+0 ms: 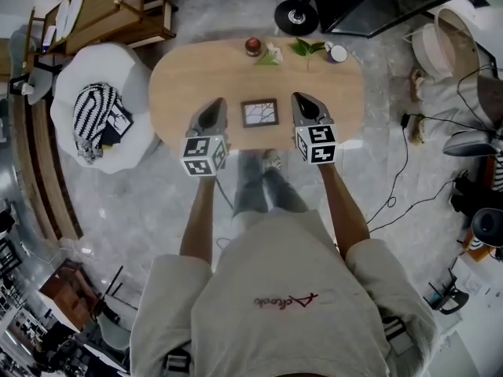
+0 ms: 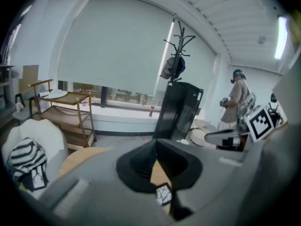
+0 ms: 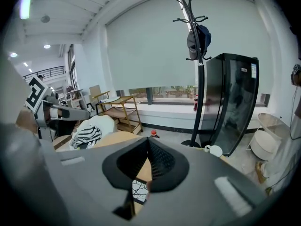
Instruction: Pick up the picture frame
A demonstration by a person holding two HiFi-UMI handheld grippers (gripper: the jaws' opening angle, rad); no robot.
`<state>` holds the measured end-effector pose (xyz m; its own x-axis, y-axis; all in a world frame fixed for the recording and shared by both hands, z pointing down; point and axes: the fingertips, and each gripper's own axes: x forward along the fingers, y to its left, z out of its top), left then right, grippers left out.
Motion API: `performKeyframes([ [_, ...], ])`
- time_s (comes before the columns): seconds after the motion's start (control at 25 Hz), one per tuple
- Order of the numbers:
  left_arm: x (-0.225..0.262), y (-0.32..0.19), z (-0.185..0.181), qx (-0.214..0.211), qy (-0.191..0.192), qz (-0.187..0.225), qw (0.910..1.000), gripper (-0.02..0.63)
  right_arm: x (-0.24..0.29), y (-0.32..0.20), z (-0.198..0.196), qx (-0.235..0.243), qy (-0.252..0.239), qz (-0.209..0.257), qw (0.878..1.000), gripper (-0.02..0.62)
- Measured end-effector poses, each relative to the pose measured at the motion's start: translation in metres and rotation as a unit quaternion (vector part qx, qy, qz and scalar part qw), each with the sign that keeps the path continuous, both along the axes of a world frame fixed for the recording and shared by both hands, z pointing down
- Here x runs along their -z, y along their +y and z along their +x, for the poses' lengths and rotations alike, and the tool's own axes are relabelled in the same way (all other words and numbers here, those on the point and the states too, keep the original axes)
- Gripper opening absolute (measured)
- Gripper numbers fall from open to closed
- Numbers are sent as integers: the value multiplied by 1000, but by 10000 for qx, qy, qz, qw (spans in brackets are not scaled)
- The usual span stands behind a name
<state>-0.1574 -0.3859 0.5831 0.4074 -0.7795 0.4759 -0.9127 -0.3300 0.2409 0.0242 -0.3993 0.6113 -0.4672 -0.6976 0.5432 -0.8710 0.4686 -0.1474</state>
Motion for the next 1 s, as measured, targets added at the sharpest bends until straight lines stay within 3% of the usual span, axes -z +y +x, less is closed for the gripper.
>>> performKeyframes([
  [1.0, -175, 26, -7, -52, 23, -1056, 9944, 0, -162, 34, -9, -47, 80, -998, 9950, 6],
])
